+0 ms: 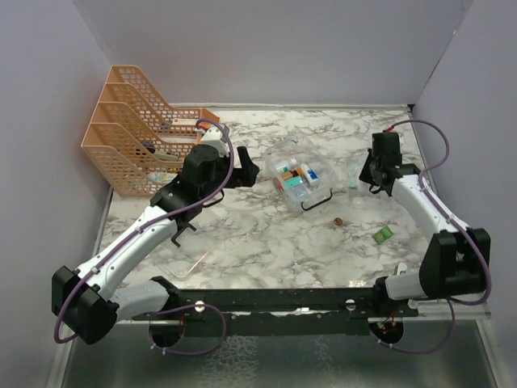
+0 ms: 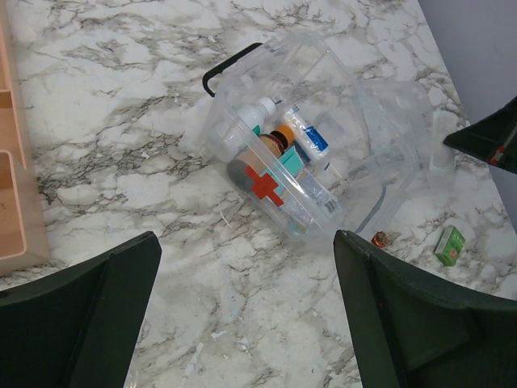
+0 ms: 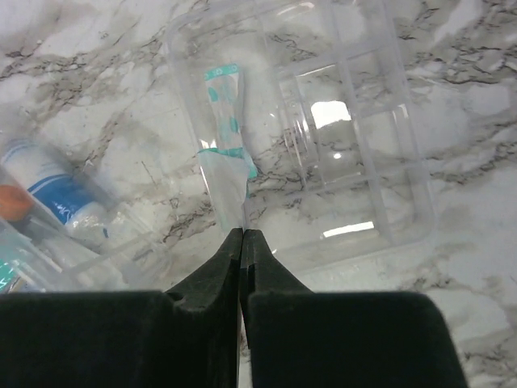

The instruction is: Organize the medicine kit

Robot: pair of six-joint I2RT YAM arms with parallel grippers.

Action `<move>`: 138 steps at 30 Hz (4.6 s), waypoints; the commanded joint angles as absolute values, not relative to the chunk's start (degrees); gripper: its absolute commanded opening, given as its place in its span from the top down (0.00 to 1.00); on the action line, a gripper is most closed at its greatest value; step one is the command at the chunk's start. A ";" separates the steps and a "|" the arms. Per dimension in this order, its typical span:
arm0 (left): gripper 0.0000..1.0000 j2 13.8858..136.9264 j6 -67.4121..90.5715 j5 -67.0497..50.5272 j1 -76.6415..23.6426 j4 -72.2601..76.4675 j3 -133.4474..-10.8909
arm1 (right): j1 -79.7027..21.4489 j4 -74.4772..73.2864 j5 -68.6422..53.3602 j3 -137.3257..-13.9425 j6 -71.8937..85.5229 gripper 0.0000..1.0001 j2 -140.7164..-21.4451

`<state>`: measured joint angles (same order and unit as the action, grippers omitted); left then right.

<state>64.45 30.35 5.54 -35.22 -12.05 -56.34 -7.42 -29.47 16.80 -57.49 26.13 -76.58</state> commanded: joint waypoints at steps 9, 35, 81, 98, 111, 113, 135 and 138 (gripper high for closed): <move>0.08 66.66 25.22 6.86 -34.67 -9.34 -61.52 | 1.22 -19.44 1.23 -64.84 15.95 0.99 -93.38; 0.08 71.89 19.51 10.38 -34.18 -6.69 -63.89 | 2.46 -32.79 0.67 -76.00 16.81 0.99 -108.12; 0.08 64.95 20.25 12.48 -36.38 -7.00 -56.70 | 3.11 -51.31 23.84 -45.26 53.72 0.31 -68.54; 0.08 65.73 20.30 12.76 -36.48 -6.71 -56.78 | 13.30 -41.59 13.06 -39.10 46.40 0.31 -70.46; 0.08 66.16 19.92 13.23 -36.47 -6.66 -56.88 | 13.37 -37.70 9.17 -36.89 44.74 0.40 -74.79; 0.08 66.18 19.81 13.35 -36.47 -6.65 -56.87 | 13.40 -37.24 8.71 -36.43 45.32 0.46 -75.15; 0.08 66.27 19.32 13.71 -36.47 -6.60 -57.00 | 13.45 -41.32 0.51 -40.94 53.63 0.71 -73.21; 0.08 66.27 19.15 13.88 -36.47 -6.64 -57.19 | 13.40 -42.72 -1.67 -43.20 56.12 0.70 -73.16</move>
<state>66.28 19.90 12.36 -36.14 -8.19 -57.19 13.21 -40.29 3.16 -38.87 51.31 -74.35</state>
